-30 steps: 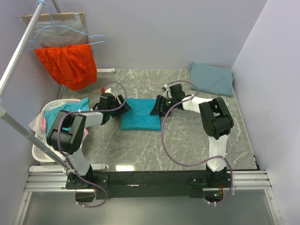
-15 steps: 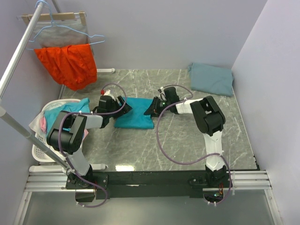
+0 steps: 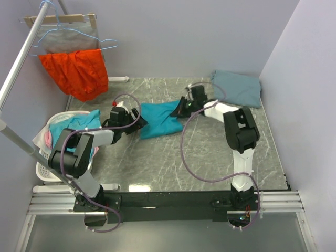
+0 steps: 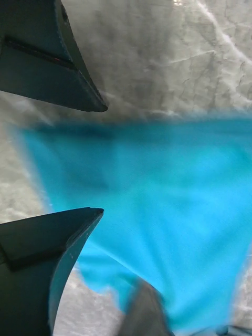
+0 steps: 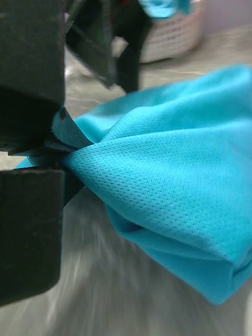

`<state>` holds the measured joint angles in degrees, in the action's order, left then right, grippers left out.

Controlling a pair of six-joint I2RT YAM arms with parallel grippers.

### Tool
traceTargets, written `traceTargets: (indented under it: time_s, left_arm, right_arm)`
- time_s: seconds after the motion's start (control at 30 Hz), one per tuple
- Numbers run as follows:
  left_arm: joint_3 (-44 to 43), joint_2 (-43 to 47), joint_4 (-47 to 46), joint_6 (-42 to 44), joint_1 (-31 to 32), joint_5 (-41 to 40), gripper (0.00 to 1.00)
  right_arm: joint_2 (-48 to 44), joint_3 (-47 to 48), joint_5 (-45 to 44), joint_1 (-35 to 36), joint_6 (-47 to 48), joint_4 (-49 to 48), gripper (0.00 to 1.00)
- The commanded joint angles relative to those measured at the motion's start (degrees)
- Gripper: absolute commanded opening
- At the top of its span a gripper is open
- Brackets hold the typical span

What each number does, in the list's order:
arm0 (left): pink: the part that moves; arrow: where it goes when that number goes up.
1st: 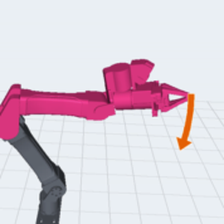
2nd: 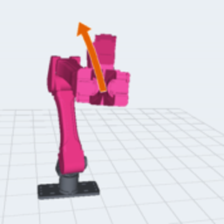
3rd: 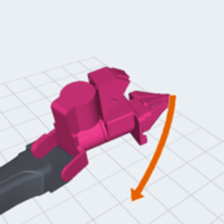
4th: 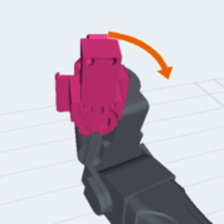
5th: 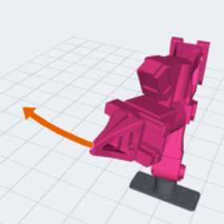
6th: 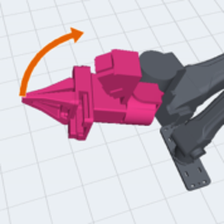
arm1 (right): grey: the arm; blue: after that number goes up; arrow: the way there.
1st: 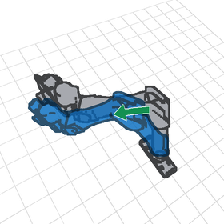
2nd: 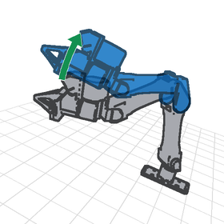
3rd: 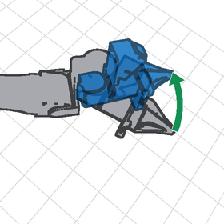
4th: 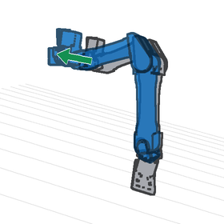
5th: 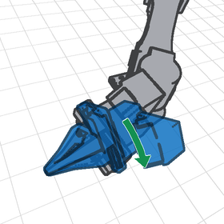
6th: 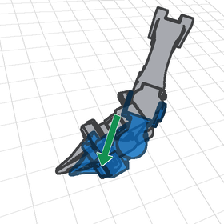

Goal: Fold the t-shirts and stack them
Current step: Put the neatly folded tshirt into the corner of the board with the right arm

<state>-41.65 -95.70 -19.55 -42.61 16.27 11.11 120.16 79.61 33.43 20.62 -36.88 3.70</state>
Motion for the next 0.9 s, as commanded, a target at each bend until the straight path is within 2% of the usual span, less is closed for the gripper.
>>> traceTargets:
  time_s: [0.0,0.13,0.23,0.33,0.53,0.7,0.77,0.87]
  left_arm:
    - [-3.0,7.3,4.3,1.7,0.3,0.3,0.79]
    - [-5.5,11.1,6.8,2.9,0.3,1.2,0.80]
    - [-6.7,12.3,7.4,2.8,0.3,2.0,0.80]
    - [-6.9,12.2,6.5,2.0,0.3,3.0,0.80]
    - [-7.4,10.9,5.8,1.3,0.3,4.0,0.81]
    - [-8.2,10.2,6.0,1.2,0.3,3.6,0.81]
    - [-8.7,9.4,5.8,1.0,0.3,3.7,0.81]
    - [-9.6,8.2,5.2,0.4,0.3,4.2,0.81]
  right_arm:
    - [-5.9,8.1,-5.9,-7.8,7.9,9.1,0.00]
    - [-4.5,17.0,-7.8,-13.1,9.2,16.0,0.00]
    - [-0.8,30.8,-11.0,-17.0,10.0,21.6,0.00]
    - [2.8,39.1,-14.1,-20.3,9.4,23.9,0.00]
    - [7.1,47.3,-22.0,-26.2,7.6,21.0,0.00]
    - [9.6,50.6,-22.1,-28.7,5.3,17.8,0.00]
    - [10.7,54.8,-21.7,-28.7,5.6,17.5,0.00]
    - [12.8,57.0,-17.9,-28.4,2.0,15.5,0.00]
